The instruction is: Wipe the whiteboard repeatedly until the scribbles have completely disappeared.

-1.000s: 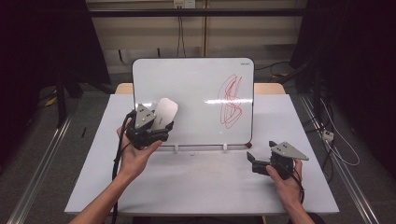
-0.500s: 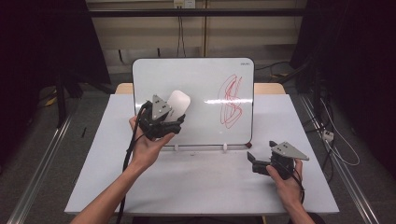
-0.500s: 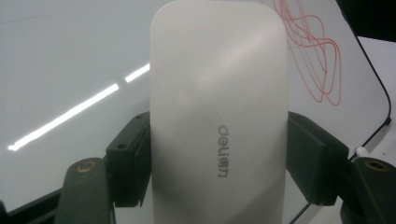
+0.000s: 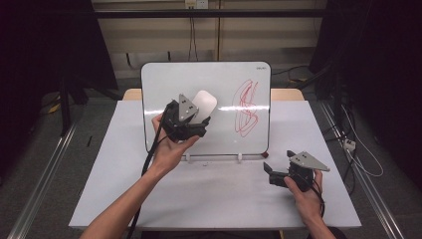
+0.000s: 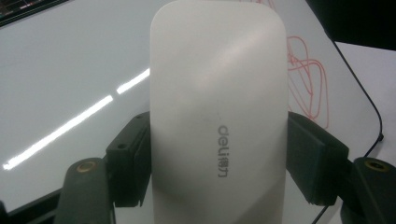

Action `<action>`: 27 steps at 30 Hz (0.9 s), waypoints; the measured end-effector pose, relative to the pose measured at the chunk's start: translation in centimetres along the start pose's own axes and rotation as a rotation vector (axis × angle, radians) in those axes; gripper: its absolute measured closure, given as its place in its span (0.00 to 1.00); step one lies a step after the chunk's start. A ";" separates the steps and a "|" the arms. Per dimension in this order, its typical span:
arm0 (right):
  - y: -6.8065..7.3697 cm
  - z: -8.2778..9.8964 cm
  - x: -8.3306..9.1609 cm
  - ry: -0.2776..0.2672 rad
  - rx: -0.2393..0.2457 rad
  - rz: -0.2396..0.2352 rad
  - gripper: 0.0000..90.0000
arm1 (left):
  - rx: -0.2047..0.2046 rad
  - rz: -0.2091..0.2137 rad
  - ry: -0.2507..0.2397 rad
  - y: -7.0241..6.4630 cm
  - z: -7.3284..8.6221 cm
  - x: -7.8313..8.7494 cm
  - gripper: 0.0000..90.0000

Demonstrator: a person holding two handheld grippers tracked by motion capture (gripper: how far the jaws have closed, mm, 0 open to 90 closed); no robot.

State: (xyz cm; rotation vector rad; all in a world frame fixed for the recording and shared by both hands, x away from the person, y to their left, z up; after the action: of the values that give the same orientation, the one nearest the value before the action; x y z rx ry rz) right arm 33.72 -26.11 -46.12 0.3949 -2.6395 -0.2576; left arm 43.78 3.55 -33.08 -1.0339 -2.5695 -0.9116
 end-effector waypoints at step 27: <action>0.0 0.0 0.0 0.000 0.003 -0.002 0.06 | -0.040 0.004 0.019 0.0 -2.9 -3.9 0.35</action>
State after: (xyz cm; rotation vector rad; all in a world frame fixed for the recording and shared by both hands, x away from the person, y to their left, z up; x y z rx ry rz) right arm 33.67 -26.12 -46.14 0.3988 -2.6397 -0.2550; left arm 46.54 -0.39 -32.45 -1.0354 -2.5425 -0.9710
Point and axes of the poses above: each handheld gripper's, and its own axes: x roughly backward along the jaws, z roughly out of its underside, y roughly to its left, the point moved 4 cm from there along -x, roughly forward along the jaws, and after that the axes turned 15 degrees about -x, right-handed, at the moved point
